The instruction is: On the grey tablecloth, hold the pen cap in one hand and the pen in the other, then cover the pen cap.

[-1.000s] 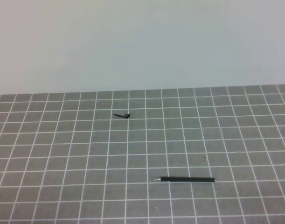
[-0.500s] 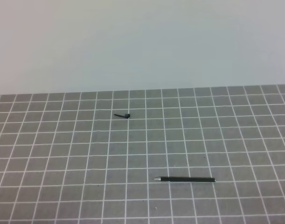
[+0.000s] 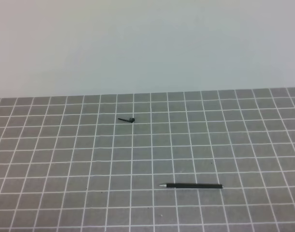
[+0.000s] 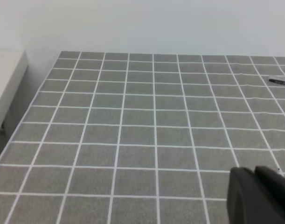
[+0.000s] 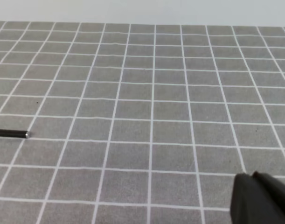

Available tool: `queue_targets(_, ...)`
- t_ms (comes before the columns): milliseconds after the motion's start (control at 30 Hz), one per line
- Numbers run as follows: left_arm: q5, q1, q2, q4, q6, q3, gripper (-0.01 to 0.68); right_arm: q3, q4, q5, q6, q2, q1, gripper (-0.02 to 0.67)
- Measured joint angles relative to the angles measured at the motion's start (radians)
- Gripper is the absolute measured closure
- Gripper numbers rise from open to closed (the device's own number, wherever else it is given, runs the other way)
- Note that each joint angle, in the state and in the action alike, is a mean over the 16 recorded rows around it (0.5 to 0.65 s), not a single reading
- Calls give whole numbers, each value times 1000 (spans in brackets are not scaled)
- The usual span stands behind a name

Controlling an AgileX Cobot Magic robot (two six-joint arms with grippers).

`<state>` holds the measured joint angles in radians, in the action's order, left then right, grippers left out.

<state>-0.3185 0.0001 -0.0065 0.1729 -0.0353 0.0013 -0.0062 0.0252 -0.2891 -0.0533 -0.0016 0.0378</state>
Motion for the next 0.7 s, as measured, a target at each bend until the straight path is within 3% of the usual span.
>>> queue_targets(700,0,-16,0,0,0,0,675,0,0,3,0,0,0,645)
